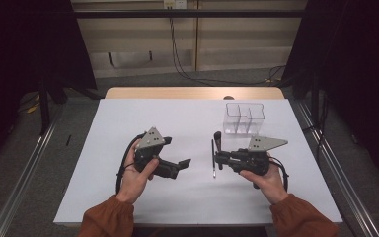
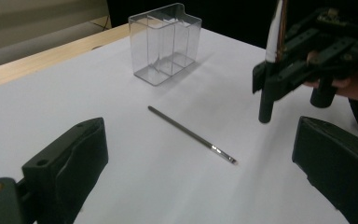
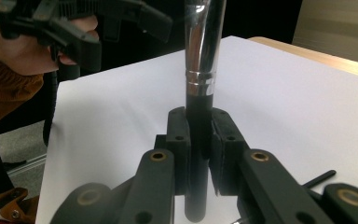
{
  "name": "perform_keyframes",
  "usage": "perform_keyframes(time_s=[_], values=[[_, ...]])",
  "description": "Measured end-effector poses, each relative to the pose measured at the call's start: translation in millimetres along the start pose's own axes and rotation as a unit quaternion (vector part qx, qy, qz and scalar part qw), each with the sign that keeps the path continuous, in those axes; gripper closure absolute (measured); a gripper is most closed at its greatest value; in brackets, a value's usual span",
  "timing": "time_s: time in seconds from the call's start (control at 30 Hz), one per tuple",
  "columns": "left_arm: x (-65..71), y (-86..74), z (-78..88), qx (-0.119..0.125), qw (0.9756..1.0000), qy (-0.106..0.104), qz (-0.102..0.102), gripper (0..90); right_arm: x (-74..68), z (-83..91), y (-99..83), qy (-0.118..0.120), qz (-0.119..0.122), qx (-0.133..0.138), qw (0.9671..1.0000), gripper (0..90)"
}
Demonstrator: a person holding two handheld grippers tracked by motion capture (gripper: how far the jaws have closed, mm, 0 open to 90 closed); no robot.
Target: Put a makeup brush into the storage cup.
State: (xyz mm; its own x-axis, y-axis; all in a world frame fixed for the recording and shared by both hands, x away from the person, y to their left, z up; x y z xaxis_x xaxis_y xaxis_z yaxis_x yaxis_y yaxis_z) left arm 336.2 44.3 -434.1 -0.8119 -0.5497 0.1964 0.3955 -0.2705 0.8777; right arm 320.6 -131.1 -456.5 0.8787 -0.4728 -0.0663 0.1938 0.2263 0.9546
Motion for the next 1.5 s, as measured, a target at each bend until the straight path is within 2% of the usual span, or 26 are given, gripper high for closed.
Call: perform_keyframes(time_s=[0.1,0.23,0.33,0.4,0.43,0.6,0.67,0.73,0.87,0.97,1.03,1.23,1.3,1.37,1.43,1.5], values=[[-3.4,-5.3,4.1,0.007,0.9999,0.005,0.009,3.3,3.1,2.7,0.2,-0.005,-0.002,0.001,1.0,80.1],[-10.6,-9.4,11.9,0.021,0.9993,0.022,0.02,2.8,6.1,6.9,1.0,-0.012,-0.002,0.002,0.9999,80.2],[-21.2,-14.0,17.5,0.032,0.9979,0.053,0.02,3.1,10.1,10.8,2.9,-0.024,-0.002,0.008,0.9997,80.1],[-25.4,-16.5,22.4,0.039,0.9974,0.048,0.036,3.1,13.3,13.1,2.7,-0.031,-0.003,0.007,0.9995,80.1],[-26.6,-17.2,23.7,0.041,0.9972,0.05,0.038,3.1,14.5,13.8,2.3,-0.033,-0.003,0.007,0.9994,80.1],[-27.6,-22.9,33.4,0.045,0.9968,0.058,0.033,3.0,20.2,16.5,2.6,-0.042,-0.001,0.005,0.9991,80.1],[-24.0,-26.6,40.0,0.05,0.9962,0.067,0.023,3.3,22.0,18.0,3.4,-0.046,0.0,0.006,0.9989,80.1],[-22.3,-30.6,45.1,0.05,0.9963,0.064,0.028,3.4,24.3,20.0,3.8,-0.051,0.002,0.004,0.9987,80.1],[-34.4,-38.8,60.0,0.07,0.9928,0.088,0.041,3.1,29.9,25.6,6.4,-0.063,0.002,0.005,0.998,80.1],[-46.2,-46.2,69.2,0.078,0.9899,0.107,0.05,3.1,34.0,29.5,7.7,-0.069,0.002,0.006,0.9976,80.1],[-51.3,-51.2,74.9,0.08,0.9887,0.114,0.055,2.9,36.3,31.1,8.8,-0.072,0.001,0.007,0.9974,80.1],[-60.0,-62.7,83.7,0.082,0.9868,0.125,0.062,2.5,45.1,32.1,9.1,-0.081,-0.002,0.009,0.9967,80.1],[-60.5,-64.8,86.7,0.085,0.9868,0.123,0.064,2.5,48.6,32.5,8.9,-0.085,-0.003,0.011,0.9963,80.1],[-60.7,-67.0,91.6,0.094,0.9854,0.128,0.061,2.5,50.7,33.6,8.7,-0.089,-0.006,0.012,0.996,80.1],[-59.8,-70.7,93.8,0.095,0.9852,0.125,0.069,2.5,53.1,35.2,9.1,-0.092,-0.005,0.013,0.9956,80.1],[-60.1,-75.4,96.8,0.089,0.9851,0.132,0.065,2.4,55.9,37.8,9.6,-0.097,-0.007,0.015,0.9951,80.1]])
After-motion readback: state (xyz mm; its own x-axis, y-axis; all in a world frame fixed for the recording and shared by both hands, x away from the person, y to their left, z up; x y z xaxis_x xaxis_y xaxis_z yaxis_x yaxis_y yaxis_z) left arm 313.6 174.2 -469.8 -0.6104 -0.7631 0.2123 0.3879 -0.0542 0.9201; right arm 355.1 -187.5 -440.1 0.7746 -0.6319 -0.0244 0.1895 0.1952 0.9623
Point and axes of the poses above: each handheld gripper's, and its own axes: z roughly backward along the jaws, y roughly out of its top, x roughly to its right, the point moved 9 cm from there along -z, roughly forward along the jaws, and after that the axes turned 6 degrees about z, right-handed, at the moved point
